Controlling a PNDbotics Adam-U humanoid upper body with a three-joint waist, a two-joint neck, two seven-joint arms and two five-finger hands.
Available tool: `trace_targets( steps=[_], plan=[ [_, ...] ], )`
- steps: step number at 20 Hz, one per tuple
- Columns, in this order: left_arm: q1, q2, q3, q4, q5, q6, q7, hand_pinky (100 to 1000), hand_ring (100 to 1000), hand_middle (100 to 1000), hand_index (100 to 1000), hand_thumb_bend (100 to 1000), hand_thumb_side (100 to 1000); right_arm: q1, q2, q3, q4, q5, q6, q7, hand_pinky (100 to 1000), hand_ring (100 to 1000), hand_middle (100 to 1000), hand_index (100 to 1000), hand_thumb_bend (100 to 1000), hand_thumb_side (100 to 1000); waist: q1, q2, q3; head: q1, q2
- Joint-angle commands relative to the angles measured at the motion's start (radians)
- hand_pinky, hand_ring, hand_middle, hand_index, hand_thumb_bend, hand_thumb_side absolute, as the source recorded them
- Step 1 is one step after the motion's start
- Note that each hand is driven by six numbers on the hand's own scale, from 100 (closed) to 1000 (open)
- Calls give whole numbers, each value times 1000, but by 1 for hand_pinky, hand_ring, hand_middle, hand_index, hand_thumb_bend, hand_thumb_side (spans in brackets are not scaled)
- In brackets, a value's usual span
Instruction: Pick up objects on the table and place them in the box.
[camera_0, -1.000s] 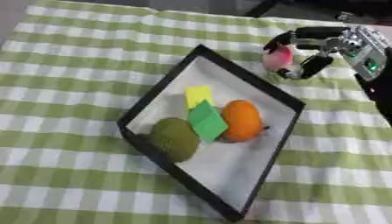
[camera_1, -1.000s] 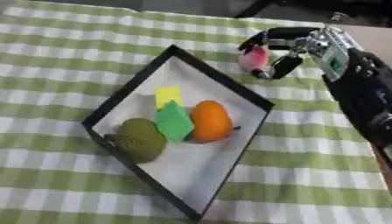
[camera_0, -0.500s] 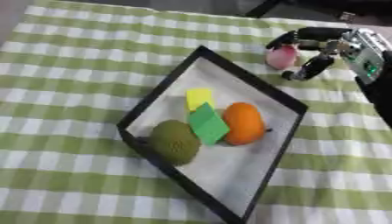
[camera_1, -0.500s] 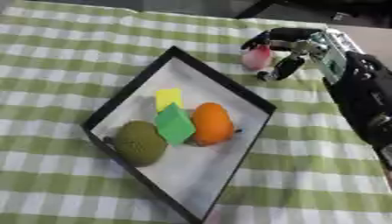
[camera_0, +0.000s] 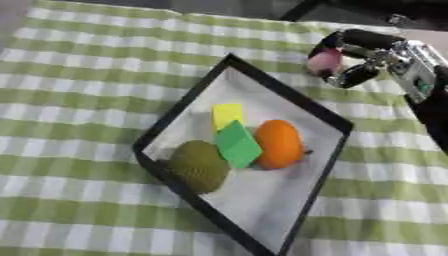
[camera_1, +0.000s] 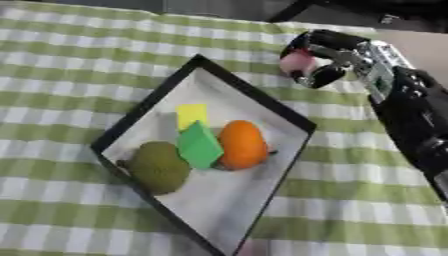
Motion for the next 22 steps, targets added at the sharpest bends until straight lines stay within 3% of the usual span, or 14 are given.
trace_targets(
  steps=[1, 6, 10, 14, 18, 22],
  plan=[
    [-7, 9, 1, -17, 4, -1, -7, 859, 722, 753, 805, 226, 764, -9, -47, 5, -26, -29, -1, -31, 776, 801, 574, 737, 100, 100, -6, -4, -1, -1, -14],
    [0, 11, 2, -14, 4, -1, -8, 858, 724, 751, 804, 224, 763, -14, -65, 10, -76, -87, -12, 6, 774, 799, 575, 738, 100, 100, -2, -19, -13, 1, 0],
    [5, 13, 3, -12, 3, -2, -8, 858, 725, 750, 804, 223, 759, -11, -89, 2, -183, -186, 9, 28, 776, 799, 571, 741, 100, 100, 2, -35, -31, 8, 7],
    [15, 17, 7, -9, 0, -4, -4, 859, 726, 761, 805, 224, 755, -7, -118, -14, -408, -355, 81, 55, 773, 787, 565, 736, 100, 100, 9, -54, -51, 16, 21],
    [24, 25, 20, -7, -8, -11, 8, 859, 729, 763, 807, 228, 739, 18, -155, -10, -716, -529, 171, 104, 757, 747, 551, 715, 100, 100, 14, -77, -70, 27, 45],
    [37, 34, 42, -5, -22, -21, 32, 859, 731, 763, 806, 232, 720, 72, -142, 24, -986, -614, 228, 175, 767, 735, 549, 709, 100, 100, 25, -112, -98, 38, 86]
  ],
)
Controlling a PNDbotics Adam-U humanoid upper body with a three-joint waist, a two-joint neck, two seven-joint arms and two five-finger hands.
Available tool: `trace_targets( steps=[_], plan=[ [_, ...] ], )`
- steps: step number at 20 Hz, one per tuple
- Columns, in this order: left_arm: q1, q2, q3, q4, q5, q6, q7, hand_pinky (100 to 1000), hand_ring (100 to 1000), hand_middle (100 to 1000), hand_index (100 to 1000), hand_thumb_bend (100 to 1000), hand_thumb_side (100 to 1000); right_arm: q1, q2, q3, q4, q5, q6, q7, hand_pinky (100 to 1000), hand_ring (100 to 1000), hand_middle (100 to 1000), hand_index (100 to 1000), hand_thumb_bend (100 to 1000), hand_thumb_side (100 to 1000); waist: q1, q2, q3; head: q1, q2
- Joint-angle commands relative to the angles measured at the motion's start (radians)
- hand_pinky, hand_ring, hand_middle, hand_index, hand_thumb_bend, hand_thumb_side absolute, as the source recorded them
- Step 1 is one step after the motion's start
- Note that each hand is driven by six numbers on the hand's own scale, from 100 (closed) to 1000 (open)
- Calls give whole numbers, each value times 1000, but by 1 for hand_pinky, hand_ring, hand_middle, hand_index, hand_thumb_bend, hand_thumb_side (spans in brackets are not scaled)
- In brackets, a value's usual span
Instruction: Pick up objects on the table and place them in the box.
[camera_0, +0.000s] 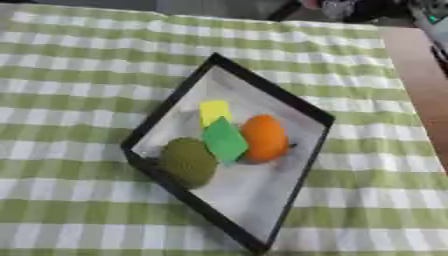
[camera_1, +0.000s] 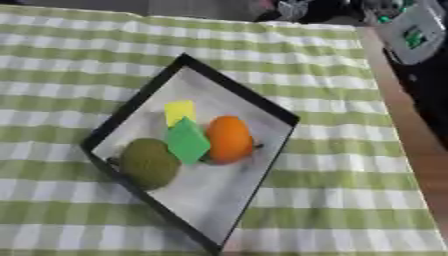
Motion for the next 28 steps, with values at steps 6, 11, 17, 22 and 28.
trace_targets(
  steps=[6, 11, 17, 22, 28],
  plan=[
    [32, 36, 39, -11, -31, -16, 38, 859, 732, 764, 806, 236, 713, 71, 92, 62, -302, -72, 73, 118, 767, 747, 545, 712, 100, 100, 29, -80, -51, 38, 30],
    [42, 38, 42, -12, -39, -17, 42, 858, 732, 763, 806, 237, 710, 115, 155, 113, -291, -17, 84, 189, 766, 763, 547, 718, 100, 100, 28, -92, -63, 52, 30],
    [45, 34, 43, -13, -40, -17, 45, 858, 731, 763, 806, 238, 711, 151, 198, 168, -216, 60, 54, 235, 765, 780, 546, 725, 100, 100, 29, -91, -58, 47, 30],
    [44, 29, 40, -15, -38, -17, 44, 858, 731, 763, 807, 238, 713, 177, 236, 205, -136, 130, 23, 259, 766, 791, 549, 732, 100, 100, 33, -85, -49, 62, 30],
    [45, 25, 41, -15, -35, -18, 45, 858, 730, 762, 806, 238, 717, 209, 259, 227, -48, 220, -15, 259, 783, 834, 592, 771, 100, 103, 39, -75, -44, 65, 30]
  ],
)
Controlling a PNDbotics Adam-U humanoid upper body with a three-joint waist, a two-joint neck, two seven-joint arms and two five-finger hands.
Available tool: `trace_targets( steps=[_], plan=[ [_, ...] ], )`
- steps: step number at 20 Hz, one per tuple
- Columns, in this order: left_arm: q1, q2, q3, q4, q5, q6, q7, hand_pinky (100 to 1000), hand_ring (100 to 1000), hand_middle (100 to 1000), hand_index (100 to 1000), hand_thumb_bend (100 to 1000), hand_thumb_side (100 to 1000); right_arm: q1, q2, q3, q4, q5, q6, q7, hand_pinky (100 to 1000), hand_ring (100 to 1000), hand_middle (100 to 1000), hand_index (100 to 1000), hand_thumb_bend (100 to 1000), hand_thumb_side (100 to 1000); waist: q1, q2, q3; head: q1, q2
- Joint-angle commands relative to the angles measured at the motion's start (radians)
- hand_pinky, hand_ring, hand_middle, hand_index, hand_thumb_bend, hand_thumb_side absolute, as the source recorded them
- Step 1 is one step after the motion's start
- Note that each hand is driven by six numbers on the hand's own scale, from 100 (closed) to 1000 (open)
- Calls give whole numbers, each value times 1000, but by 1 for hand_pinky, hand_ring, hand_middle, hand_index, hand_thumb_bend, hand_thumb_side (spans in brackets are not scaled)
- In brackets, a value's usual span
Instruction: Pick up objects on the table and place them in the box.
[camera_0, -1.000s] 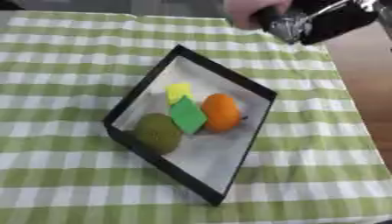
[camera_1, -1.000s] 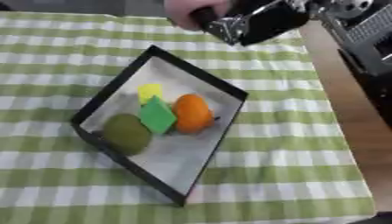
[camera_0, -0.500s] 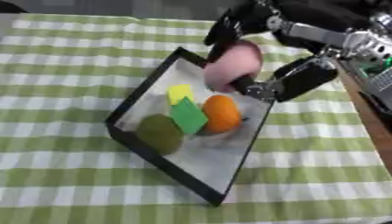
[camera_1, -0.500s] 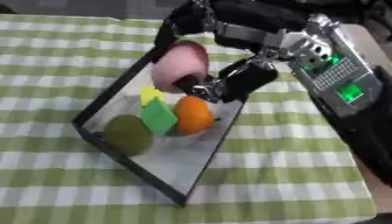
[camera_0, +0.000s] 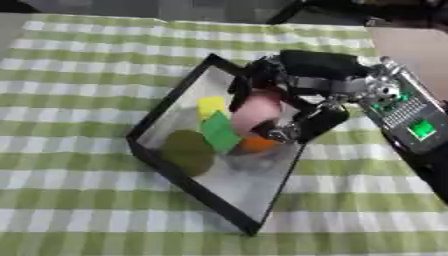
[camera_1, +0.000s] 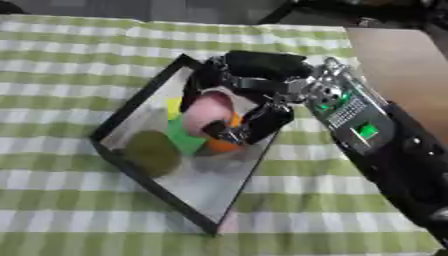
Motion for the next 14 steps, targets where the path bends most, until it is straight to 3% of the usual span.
trace_targets(
  steps=[1, 5, 10, 13, 14],
  plan=[
    [-5, 16, 7, -15, 1, -1, 2, 858, 730, 762, 805, 238, 717, -6, -2, -1, 31, 42, -20, -2, 784, 839, 595, 777, 100, 103, 19, -18, 3, -2, 5],
    [-4, 13, 4, -14, 3, -1, 1, 858, 729, 761, 806, 237, 720, 0, 0, 3, 54, 67, -45, 5, 799, 879, 635, 825, 100, 100, 24, -11, 6, -10, 5],
    [-4, 10, 5, -12, 2, -1, 3, 857, 728, 761, 805, 237, 720, 12, -8, -23, 46, 91, -64, -16, 852, 945, 725, 881, 100, 182, 27, -4, 7, -16, 5],
    [-2, 9, 6, -13, 0, -2, 5, 857, 728, 761, 805, 241, 722, 22, -22, -43, 28, 94, -62, -44, 882, 970, 746, 906, 100, 130, 27, -5, 2, -25, 5],
    [0, 9, 7, -13, 0, -2, 5, 857, 728, 761, 804, 243, 727, 25, -28, -48, 21, 83, -61, -54, 889, 979, 753, 920, 100, 522, 26, -6, -1, -29, 5]
  ],
)
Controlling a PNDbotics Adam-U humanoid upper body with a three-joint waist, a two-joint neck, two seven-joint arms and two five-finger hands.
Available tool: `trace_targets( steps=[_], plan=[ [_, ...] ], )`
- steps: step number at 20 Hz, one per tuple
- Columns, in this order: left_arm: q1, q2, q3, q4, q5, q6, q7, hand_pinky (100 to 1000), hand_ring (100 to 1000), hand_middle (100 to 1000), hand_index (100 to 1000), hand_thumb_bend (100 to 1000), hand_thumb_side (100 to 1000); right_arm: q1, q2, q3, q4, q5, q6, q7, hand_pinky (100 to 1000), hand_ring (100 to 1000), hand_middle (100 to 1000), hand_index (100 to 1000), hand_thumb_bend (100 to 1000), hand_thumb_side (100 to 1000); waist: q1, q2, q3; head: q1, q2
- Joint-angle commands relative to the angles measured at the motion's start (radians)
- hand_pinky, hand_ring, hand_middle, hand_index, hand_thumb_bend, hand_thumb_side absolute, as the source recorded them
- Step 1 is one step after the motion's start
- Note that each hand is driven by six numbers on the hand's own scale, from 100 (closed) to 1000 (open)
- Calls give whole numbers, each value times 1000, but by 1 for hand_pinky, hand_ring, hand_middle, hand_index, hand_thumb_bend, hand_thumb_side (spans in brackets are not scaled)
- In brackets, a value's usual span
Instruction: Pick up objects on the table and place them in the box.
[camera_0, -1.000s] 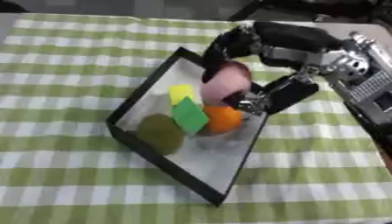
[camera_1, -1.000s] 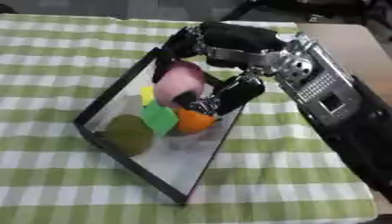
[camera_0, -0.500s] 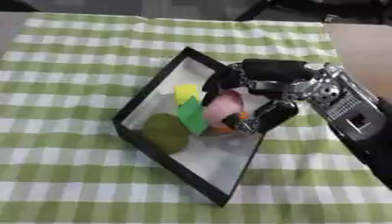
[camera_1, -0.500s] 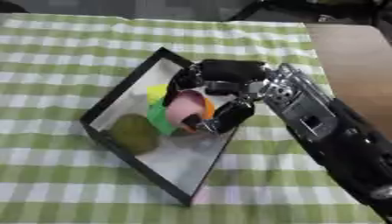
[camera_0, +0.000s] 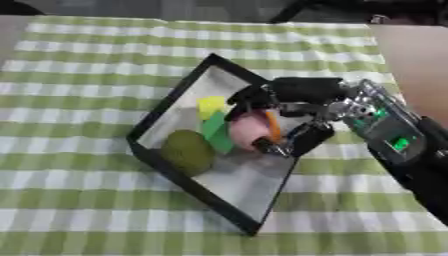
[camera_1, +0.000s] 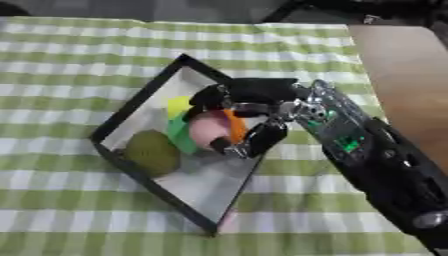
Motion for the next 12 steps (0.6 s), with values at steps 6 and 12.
trace_targets(
  steps=[6, 12],
  plan=[
    [1, 9, 6, -12, 1, -3, 5, 856, 728, 760, 804, 249, 723, 0, -69, -40, -50, -59, -9, -39, 903, 998, 777, 952, 100, 844, 17, -13, -17, -5, 5],
    [3, 7, 5, -11, 2, -3, 5, 856, 728, 759, 804, 250, 722, 5, -84, -53, -57, -57, -17, -40, 900, 995, 775, 944, 100, 847, 20, -14, -17, -1, 5]
  ],
)
